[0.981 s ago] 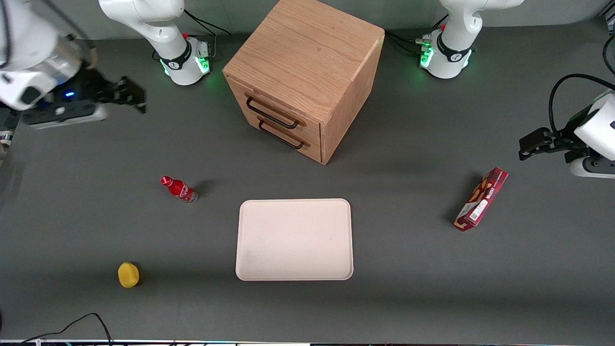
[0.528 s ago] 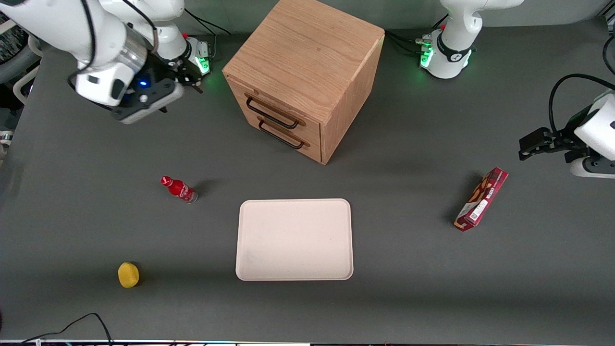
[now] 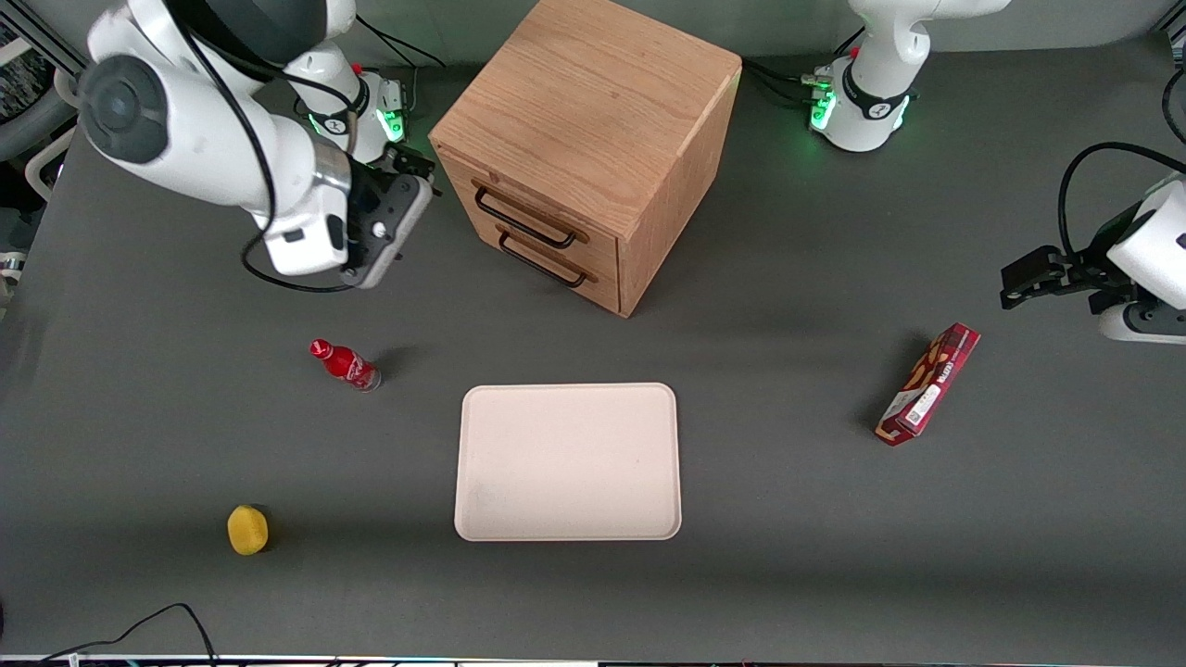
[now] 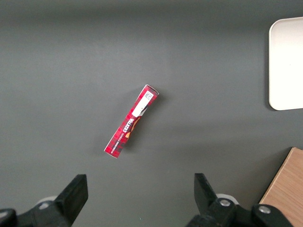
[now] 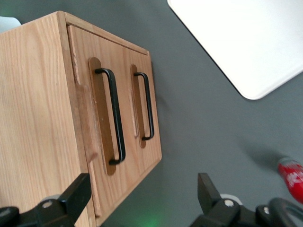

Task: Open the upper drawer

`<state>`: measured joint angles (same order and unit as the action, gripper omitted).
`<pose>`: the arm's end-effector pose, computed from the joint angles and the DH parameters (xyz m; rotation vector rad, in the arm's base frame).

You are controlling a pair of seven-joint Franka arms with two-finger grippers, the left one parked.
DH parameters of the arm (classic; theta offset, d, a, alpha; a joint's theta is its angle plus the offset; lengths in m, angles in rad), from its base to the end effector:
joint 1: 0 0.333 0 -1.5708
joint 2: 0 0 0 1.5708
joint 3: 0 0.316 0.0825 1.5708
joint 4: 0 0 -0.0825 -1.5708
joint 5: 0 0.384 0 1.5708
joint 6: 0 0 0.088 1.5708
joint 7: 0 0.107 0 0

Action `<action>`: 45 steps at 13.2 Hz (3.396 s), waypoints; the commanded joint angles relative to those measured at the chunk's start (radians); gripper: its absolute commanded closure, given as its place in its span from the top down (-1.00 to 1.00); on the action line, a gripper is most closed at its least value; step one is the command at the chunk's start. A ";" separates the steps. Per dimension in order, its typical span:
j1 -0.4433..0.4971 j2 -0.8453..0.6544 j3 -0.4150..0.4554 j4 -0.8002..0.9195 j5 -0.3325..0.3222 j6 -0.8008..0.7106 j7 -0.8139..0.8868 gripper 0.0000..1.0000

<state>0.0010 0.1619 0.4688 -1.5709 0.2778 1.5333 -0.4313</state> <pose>0.5180 0.2762 0.5447 -2.5128 -1.1943 0.2645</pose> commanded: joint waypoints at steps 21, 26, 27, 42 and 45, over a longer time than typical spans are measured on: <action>0.005 0.062 0.143 -0.360 0.092 0.413 -0.001 1.00; 0.001 0.074 0.137 -0.351 0.043 0.418 -0.012 1.00; -0.003 0.076 0.130 -0.347 0.023 0.418 -0.012 1.00; -0.009 0.235 0.059 -0.108 -0.097 0.328 -0.029 1.00; -0.009 0.249 0.015 -0.078 -0.100 0.321 -0.110 1.00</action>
<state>-0.0114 0.3799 0.5086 -1.7052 0.1941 1.8816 -0.4826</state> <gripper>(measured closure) 0.000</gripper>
